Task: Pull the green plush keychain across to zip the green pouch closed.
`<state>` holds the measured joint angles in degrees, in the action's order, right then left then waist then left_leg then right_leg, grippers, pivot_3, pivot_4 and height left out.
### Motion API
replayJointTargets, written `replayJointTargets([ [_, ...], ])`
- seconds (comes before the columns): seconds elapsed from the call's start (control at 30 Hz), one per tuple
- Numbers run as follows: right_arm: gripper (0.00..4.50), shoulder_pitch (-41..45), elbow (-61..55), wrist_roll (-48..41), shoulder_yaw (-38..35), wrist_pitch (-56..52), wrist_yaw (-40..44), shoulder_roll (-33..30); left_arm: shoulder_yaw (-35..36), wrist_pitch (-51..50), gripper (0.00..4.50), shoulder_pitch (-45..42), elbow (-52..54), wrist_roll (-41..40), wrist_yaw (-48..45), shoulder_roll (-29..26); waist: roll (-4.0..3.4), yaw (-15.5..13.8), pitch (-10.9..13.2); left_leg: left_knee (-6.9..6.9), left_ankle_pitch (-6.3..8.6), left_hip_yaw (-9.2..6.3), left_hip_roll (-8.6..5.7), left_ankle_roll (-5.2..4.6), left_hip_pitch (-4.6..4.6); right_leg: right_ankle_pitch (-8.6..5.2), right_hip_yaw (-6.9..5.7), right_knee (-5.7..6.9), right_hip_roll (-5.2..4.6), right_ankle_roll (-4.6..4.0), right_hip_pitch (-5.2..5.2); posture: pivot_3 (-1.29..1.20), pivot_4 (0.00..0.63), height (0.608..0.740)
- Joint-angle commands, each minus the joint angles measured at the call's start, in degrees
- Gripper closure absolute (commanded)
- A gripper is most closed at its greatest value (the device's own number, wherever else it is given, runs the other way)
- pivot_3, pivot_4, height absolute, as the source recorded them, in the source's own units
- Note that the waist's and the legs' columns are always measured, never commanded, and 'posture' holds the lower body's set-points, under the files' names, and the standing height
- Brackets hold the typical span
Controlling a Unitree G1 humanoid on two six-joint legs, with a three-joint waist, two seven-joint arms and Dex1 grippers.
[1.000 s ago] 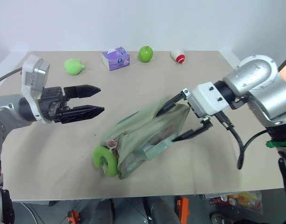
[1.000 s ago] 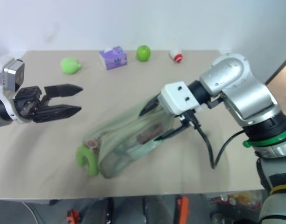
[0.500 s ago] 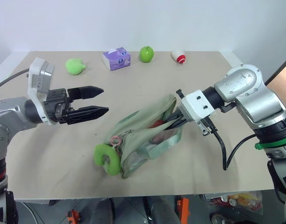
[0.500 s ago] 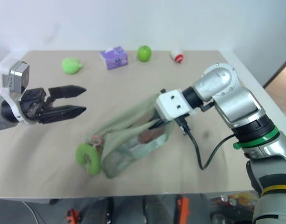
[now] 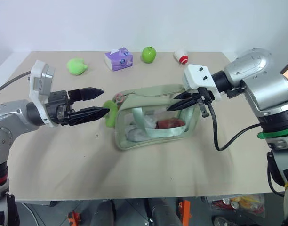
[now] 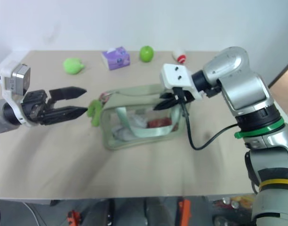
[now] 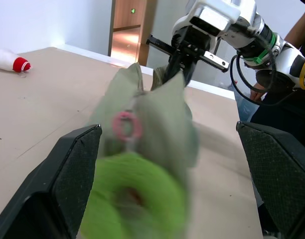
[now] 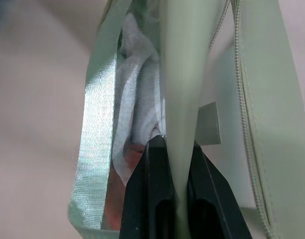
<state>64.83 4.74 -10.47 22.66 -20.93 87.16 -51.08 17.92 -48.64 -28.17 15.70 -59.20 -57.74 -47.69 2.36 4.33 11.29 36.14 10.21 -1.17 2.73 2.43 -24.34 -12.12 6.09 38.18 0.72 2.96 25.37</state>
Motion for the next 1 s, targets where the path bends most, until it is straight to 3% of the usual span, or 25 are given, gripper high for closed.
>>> replayJointTargets([
  [0.03,4.47,0.43,-3.07,2.01,-1.9,-1.52,-0.71,-0.92,0.8,1.0,0.0,-0.78,0.32,-0.62,0.04,0.23,0.0,0.05,0.0,0.0,0.0,0.0,0.0,0.0,0.0,0.0,0.0,0.0,0.0,0.0,0.0,0.0,0.15,0.74],
  [0.67,4.47,-3.77,-12.15,-3.32,-5.45,-17.33,-4.95,2.92,3.09,0.78,0.0,0.79,-0.85,-0.4,0.25,-1.03,0.01,0.15,-0.01,0.01,0.0,0.0,0.01,0.0,0.01,0.02,0.0,0.01,0.01,0.02,0.0,0.0,0.15,0.74],
  [0.7,3.74,-4.29,-12.63,-3.76,-5.67,-17.11,-4.69,2.81,3.1,0.79,0.0,0.86,-0.82,-0.4,0.3,-1.0,0.0,0.15,0.0,0.01,0.0,0.0,0.01,0.0,0.01,0.01,0.0,0.01,0.01,0.02,0.0,0.0,0.15,0.74],
  [0.73,3.59,-4.63,-12.94,-4.09,-5.87,-17.03,-4.56,2.73,3.11,0.79,0.0,0.9,-0.8,-0.41,0.35,-0.97,0.01,0.15,-0.01,0.01,0.0,0.0,0.01,0.0,0.01,0.01,0.0,0.01,0.01,0.02,0.0,0.0,0.15,0.74],
  [0.8,2.61,-5.37,-13.74,-4.87,-6.33,-16.31,-4.01,2.29,3.12,0.83,0.0,0.95,-0.88,-0.41,0.29,-0.98,0.01,0.14,-0.01,0.0,0.0,-0.01,0.01,0.0,0.01,0.01,-0.01,0.01,0.01,0.02,0.0,0.0,0.15,0.74],
  [0.87,2.51,-5.13,-13.44,-5.25,-6.8,-16.07,-3.83,1.79,3.07,0.86,0.0,0.92,-1.16,-0.35,0.12,-1.02,0.01,0.14,-0.01,0.01,0.0,0.0,0.01,0.0,0.01,0.01,0.0,0.01,0.01,0.02,0.0,0.0,0.15,0.74],
  [0.9,1.86,-4.69,-13.06,-6.49,-7.72,-16.04,-2.69,1.37,3.04,0.87,0.0,0.92,-1.24,-0.34,0.07,-1.03,0.01,0.14,-0.01,0.01,0.0,0.0,0.01,0.0,0.01,0.02,0.0,0.01,0.01,0.02,0.0,0.0,0.15,0.74],
  [0.97,1.31,-3.76,-12.51,-10.26,-10.09,-17.02,-0.23,0.93,2.88,0.91,0.0,0.85,-1.49,-0.27,-0.16,-0.97,0.01,0.05,-0.01,0.02,0.0,0.0,0.01,0.0,0.01,0.02,0.0,0.01,0.01,0.03,-0.01,0.0,0.15,0.74],
  [1.0,1.31,-3.11,-11.75,-13.57,-12.64,-17.49,2.02,0.57,2.67,0.94,0.0,0.79,-1.77,-0.18,-0.33,-0.88,0.01,0.03,-0.01,0.02,0.0,0.0,0.01,0.0,0.01,0.02,0.0,0.01,0.01,0.03,-0.02,0.0,0.15,0.74],
])
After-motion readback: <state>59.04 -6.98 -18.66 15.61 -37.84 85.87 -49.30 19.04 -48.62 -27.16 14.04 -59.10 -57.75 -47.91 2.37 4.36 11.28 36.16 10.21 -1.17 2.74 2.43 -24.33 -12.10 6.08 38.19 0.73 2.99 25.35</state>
